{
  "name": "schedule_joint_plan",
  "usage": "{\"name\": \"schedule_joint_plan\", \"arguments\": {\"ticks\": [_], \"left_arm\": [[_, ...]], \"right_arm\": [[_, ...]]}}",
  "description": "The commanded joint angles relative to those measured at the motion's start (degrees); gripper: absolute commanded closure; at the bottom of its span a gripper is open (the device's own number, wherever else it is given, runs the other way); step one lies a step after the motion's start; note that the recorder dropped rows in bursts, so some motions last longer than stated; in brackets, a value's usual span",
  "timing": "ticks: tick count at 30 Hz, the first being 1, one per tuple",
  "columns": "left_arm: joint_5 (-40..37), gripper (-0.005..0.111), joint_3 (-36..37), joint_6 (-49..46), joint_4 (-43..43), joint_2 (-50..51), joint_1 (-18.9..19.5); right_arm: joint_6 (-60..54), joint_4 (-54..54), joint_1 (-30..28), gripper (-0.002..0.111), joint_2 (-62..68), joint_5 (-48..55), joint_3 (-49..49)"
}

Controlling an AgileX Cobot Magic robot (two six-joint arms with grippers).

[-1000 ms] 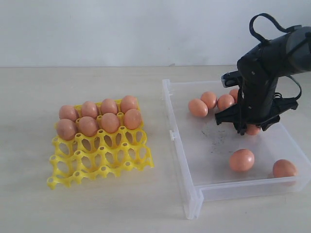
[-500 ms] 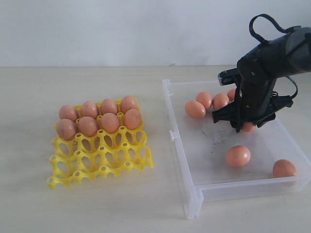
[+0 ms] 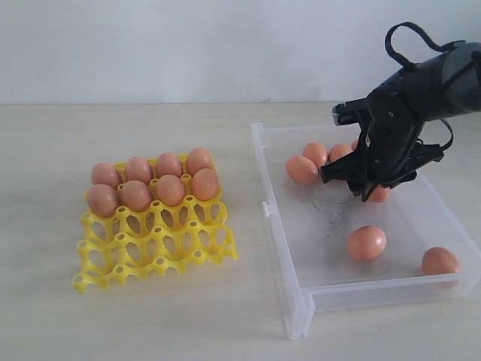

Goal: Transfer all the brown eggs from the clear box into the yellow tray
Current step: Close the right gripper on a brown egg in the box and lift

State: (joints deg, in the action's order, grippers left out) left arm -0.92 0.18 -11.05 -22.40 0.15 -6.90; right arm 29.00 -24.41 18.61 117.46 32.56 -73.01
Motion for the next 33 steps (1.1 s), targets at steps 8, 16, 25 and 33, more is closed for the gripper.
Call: {"name": "schedule_joint_plan", "arguments": {"ticks": [8, 16, 25, 33], "left_arm": [[0.92, 0.103, -0.18, 0.42, -0.51, -0.15, -0.33], [0.92, 0.103, -0.18, 0.42, -0.51, -0.15, -0.33], [0.92, 0.103, -0.18, 0.42, -0.51, -0.15, -0.33], [0.92, 0.103, -0.18, 0.42, -0.51, -0.15, -0.33]], "right_arm": [[-1.41, -0.44, -0.38, 0.065, 2.55, -1.09, -0.35], [-8.20, 2.78, -0.38, 0.109, 3.05, -0.07, -0.35], [-32.63, 30.13, -0.15, 0.109, -4.80, -4.50, 0.79], [-39.82, 38.32, 0.56, 0.109, -14.36, -17.54, 9.92]]}}
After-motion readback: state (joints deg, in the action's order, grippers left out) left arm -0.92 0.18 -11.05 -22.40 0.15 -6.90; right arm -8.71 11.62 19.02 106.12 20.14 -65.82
